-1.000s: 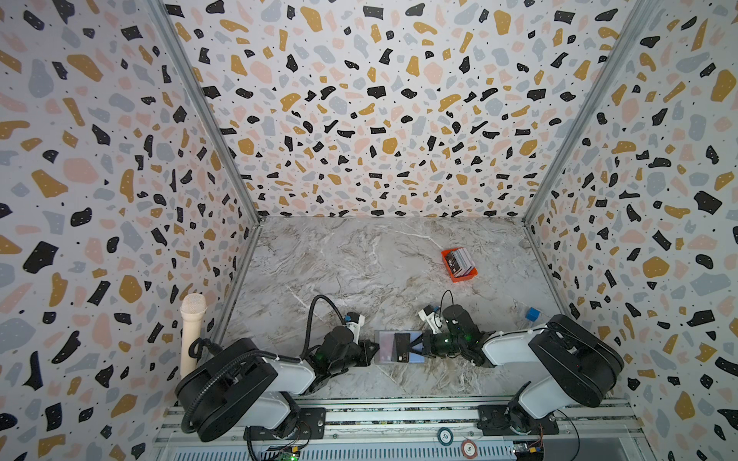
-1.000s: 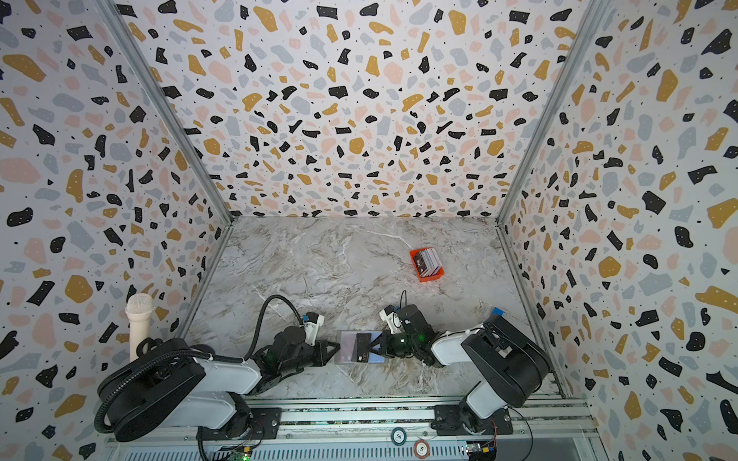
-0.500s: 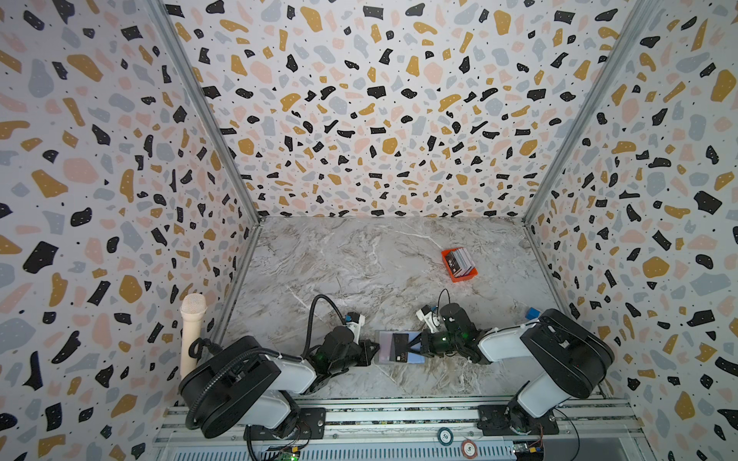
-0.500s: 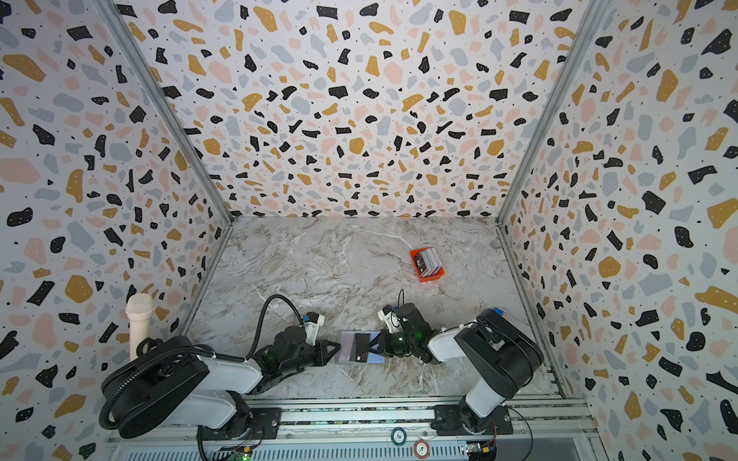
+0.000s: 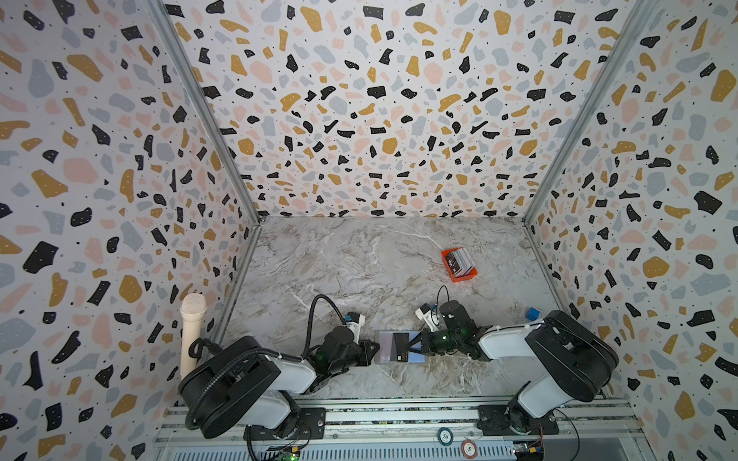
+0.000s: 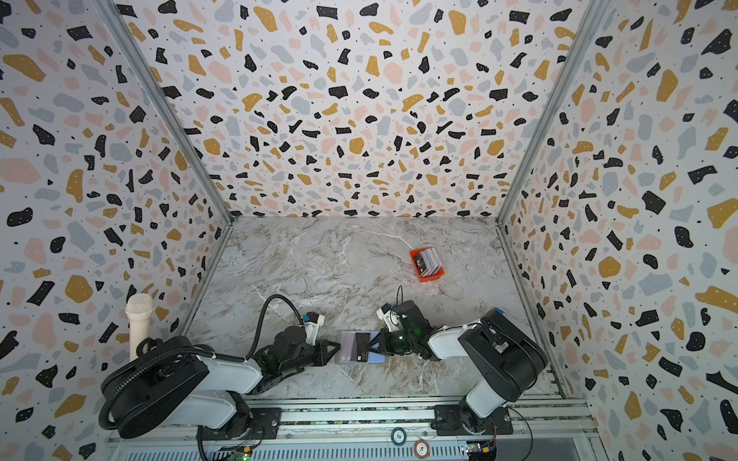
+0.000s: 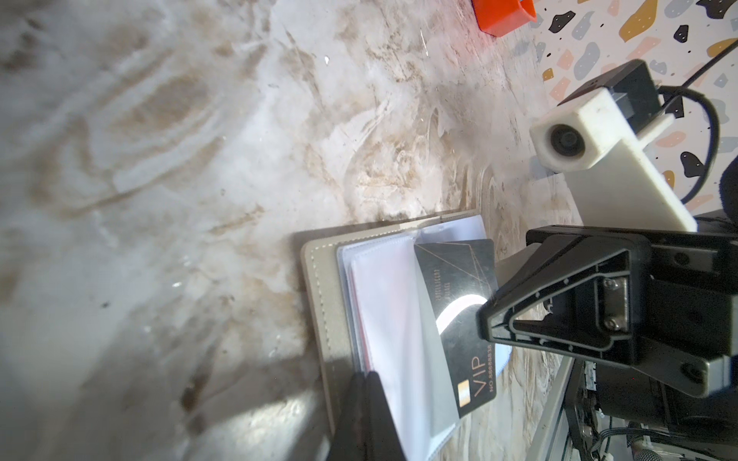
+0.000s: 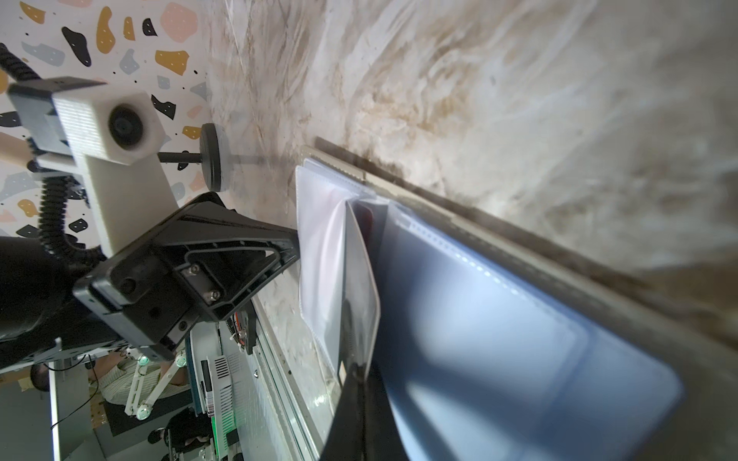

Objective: Put the credit cards into the card holder

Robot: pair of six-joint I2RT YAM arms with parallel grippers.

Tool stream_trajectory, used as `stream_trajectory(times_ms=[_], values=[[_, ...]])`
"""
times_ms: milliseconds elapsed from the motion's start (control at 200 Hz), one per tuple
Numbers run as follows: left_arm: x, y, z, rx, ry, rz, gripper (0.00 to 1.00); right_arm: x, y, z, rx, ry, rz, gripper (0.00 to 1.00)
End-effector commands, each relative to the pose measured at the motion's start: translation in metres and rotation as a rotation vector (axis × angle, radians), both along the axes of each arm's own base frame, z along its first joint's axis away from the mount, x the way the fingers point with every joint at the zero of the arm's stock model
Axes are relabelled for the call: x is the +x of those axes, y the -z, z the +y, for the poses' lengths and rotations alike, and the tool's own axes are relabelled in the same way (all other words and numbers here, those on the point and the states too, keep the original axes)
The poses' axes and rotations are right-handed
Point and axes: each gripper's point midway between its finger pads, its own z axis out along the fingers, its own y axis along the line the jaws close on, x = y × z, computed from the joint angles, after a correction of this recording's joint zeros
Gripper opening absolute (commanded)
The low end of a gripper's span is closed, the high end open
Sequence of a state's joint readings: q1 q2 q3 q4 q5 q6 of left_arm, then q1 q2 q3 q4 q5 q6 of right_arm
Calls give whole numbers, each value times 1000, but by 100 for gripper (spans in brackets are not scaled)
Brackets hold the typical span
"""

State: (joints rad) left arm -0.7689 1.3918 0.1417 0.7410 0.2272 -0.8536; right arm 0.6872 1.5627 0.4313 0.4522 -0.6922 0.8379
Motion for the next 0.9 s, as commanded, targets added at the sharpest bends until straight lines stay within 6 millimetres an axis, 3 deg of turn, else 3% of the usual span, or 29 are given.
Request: stream_trajectory(times_ms=[0,205,896], values=[[-4,5,0,11,15,13,0,-12,14,-14,-79,-12,45,0],[-5,5,-1,3,18,16,0,-11,13,-16,-73,-3,49,0],[-5,7,-2,0,17,27,0,-1,18,14,-60,-67,42,0]])
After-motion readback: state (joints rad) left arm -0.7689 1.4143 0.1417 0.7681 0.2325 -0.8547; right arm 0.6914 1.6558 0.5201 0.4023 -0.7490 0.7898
